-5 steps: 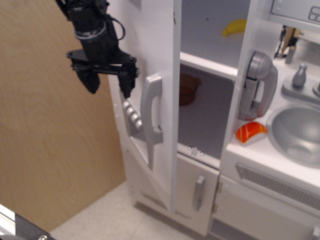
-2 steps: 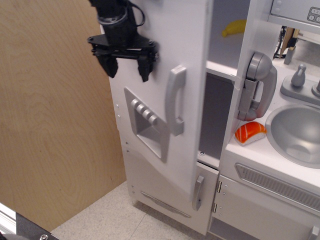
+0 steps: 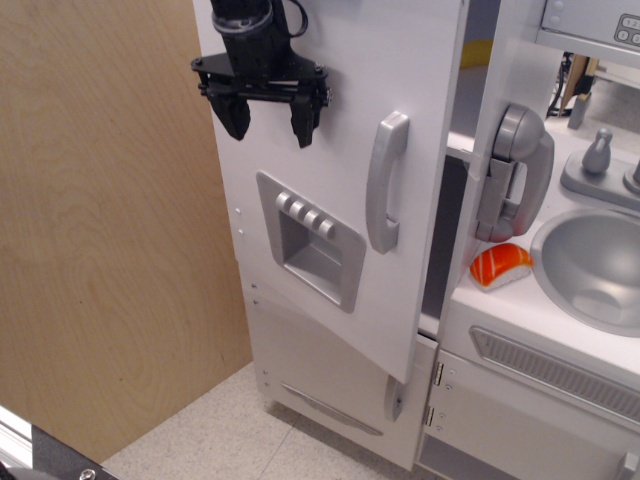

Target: Close fridge

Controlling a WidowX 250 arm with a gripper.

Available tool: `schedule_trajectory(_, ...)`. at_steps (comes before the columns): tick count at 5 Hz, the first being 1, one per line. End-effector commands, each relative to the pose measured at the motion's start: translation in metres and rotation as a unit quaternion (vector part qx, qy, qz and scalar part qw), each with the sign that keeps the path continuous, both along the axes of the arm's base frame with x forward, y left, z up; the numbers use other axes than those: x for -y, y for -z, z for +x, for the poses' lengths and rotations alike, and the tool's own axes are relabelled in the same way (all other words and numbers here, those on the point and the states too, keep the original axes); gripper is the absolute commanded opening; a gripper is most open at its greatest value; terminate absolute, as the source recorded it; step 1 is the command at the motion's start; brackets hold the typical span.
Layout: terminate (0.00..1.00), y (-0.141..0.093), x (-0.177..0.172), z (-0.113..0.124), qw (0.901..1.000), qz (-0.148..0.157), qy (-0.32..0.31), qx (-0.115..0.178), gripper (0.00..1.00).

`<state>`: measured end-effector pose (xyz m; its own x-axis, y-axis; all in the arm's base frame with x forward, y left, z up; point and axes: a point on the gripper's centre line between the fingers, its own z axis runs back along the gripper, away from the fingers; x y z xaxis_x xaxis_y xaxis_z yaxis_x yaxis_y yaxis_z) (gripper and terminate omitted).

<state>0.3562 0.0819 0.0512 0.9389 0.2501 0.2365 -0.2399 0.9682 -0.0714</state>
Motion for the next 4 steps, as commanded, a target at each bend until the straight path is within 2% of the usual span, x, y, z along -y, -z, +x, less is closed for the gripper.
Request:
schedule_trajectory(1,0.0,-0.018,-0.008,0.022,0.9995,0.007,-0.009,0.029,1.0)
schedule_trajectory(4,0.0,-0.026,-0.009,0.033,0.999,-0.002,-0.024,0.038,1.0)
